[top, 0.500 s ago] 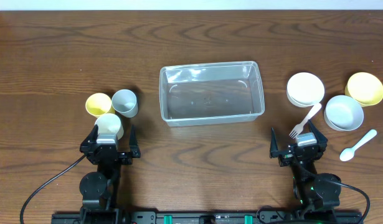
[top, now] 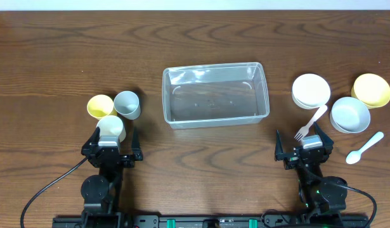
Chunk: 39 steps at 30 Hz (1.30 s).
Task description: Pack container
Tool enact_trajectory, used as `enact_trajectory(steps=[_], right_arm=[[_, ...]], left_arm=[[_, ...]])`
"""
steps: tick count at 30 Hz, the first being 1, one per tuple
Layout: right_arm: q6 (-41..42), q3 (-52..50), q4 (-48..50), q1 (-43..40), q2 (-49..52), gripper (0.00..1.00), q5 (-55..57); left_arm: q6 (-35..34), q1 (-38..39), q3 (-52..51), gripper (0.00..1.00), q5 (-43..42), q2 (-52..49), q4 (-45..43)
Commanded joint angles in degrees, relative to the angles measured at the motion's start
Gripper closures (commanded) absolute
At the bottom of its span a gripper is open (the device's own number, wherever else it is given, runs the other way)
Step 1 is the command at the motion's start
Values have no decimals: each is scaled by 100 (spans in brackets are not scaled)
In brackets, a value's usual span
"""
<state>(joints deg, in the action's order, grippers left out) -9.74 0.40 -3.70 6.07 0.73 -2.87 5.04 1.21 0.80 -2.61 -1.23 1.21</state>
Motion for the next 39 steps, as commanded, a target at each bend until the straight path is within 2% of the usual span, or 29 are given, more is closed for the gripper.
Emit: enact_trajectory(steps=[1,28,32,39], right_arm=[[-63,-9,-24,-11,-9,1,-39],[-61,-9,-17,-11,-9,1,-39],[-20,-9,7,-11,-9,1,-358],[699,11,201,-11,85,1,24]], left_arm=[[120,-28,-57,2,44,-17,264],[116,-28,-57,2,42,-20,262],[116,-26,-57,2,42,-20,260],[-645,-28,-20,2,44,-256,264]])
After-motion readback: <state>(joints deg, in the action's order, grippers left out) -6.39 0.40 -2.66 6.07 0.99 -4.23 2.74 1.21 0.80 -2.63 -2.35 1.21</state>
